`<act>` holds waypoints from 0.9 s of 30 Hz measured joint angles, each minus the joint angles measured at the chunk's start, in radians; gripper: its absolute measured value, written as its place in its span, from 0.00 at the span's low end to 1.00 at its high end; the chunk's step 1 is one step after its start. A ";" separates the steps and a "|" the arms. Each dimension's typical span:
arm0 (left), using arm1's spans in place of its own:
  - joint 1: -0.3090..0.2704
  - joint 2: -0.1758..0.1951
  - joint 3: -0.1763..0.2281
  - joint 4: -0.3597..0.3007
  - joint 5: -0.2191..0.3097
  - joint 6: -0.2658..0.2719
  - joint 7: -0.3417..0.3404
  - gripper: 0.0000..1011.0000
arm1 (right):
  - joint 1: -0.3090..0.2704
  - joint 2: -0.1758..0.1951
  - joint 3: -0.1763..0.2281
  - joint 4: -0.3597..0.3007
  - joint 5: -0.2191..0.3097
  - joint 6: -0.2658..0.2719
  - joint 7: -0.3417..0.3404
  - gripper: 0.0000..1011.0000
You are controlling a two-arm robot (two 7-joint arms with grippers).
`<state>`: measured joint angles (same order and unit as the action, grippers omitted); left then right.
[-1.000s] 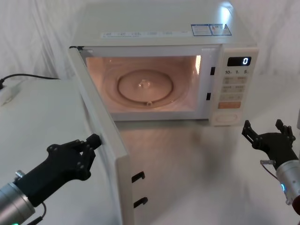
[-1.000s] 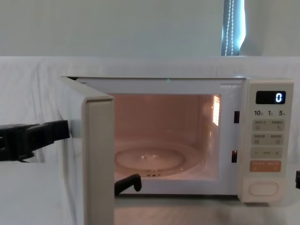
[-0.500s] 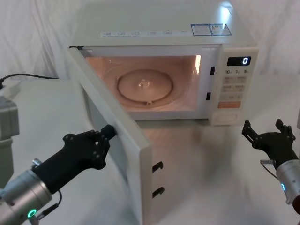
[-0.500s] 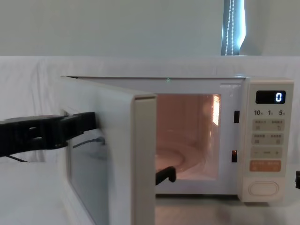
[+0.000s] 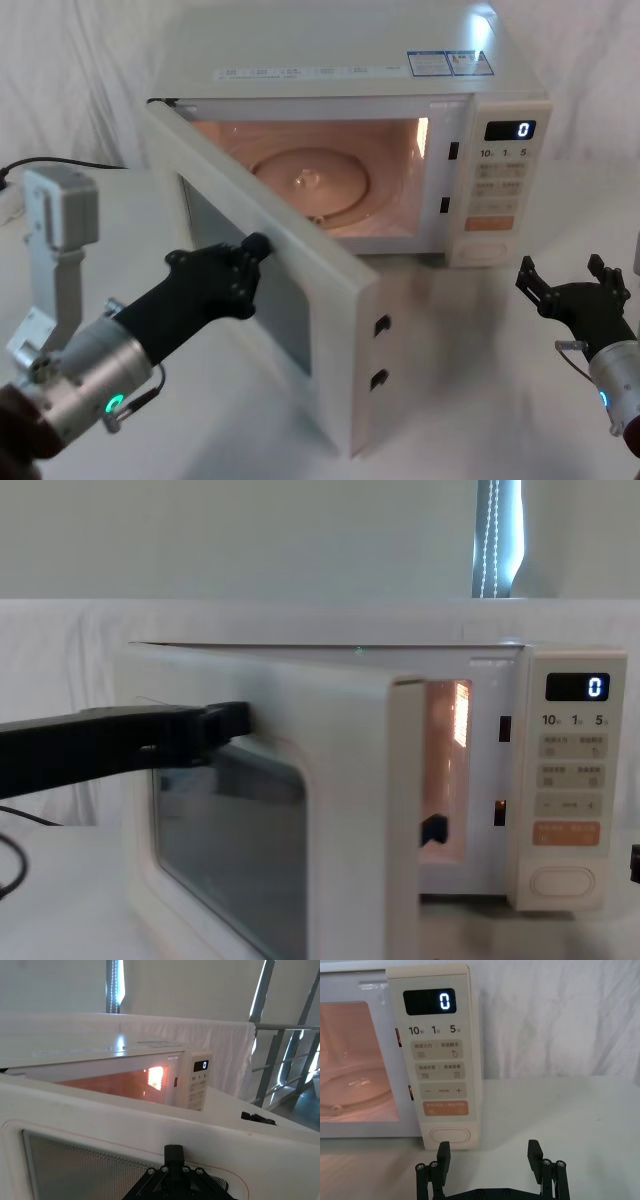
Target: Press the button to open the microwave door with one hand; close the microwave door with the other hand.
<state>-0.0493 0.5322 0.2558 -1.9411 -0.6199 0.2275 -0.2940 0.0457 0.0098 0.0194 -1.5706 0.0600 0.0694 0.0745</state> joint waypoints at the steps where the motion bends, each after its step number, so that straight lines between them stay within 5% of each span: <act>1: -0.010 -0.004 0.008 0.006 0.003 0.002 0.003 0.00 | 0.000 0.000 0.000 0.000 0.000 0.000 0.000 0.99; 13: -0.151 -0.072 0.109 0.094 0.042 0.025 0.027 0.00 | 0.000 0.000 0.000 0.000 0.000 0.000 0.000 0.99; 27: -0.233 -0.141 0.151 0.178 0.090 0.039 0.062 0.00 | 0.000 0.000 0.000 0.000 0.000 0.000 0.000 0.99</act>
<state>-0.2823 0.3910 0.4070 -1.7627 -0.5299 0.2660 -0.2320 0.0457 0.0099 0.0194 -1.5706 0.0600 0.0694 0.0745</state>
